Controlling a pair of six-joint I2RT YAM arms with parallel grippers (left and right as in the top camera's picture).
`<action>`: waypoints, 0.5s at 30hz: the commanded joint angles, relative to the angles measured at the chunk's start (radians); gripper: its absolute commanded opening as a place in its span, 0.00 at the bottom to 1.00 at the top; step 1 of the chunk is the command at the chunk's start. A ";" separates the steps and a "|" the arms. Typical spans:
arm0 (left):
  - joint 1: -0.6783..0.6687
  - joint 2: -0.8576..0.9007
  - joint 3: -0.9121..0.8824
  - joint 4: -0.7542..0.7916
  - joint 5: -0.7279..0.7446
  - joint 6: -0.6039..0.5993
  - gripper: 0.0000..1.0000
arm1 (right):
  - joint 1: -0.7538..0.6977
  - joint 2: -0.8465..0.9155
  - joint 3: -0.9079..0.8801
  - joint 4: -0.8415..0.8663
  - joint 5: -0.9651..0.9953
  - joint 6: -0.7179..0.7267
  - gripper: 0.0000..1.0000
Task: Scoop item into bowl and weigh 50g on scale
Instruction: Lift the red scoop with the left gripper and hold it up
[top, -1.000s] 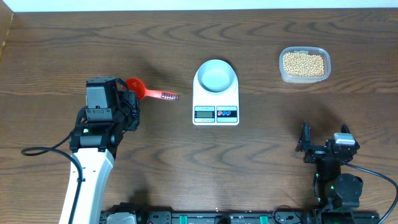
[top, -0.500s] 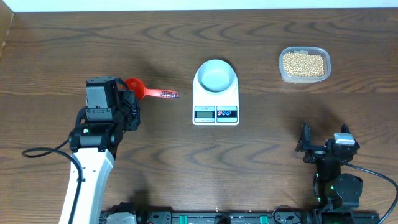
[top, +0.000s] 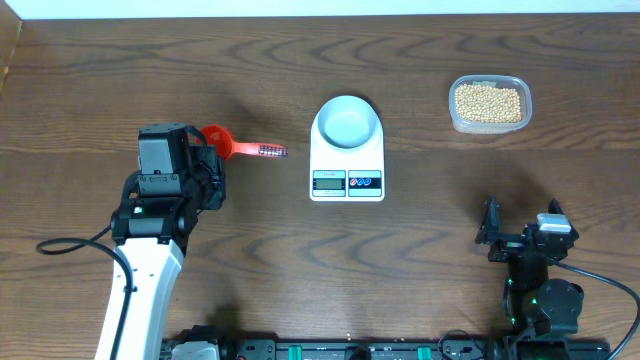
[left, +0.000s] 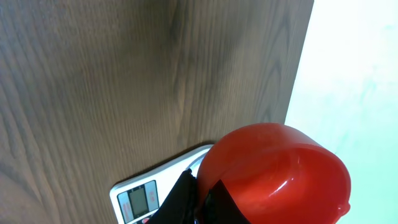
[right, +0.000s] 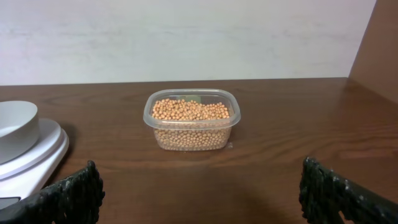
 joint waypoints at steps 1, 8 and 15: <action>-0.003 -0.004 0.003 0.000 0.010 -0.017 0.07 | 0.009 -0.005 -0.002 -0.004 -0.003 0.000 0.99; -0.003 -0.004 0.003 0.000 0.043 -0.043 0.07 | 0.009 -0.005 -0.002 -0.004 -0.002 0.000 0.99; -0.003 -0.004 0.003 0.000 0.043 -0.043 0.07 | 0.009 -0.005 -0.002 -0.004 -0.002 0.000 0.99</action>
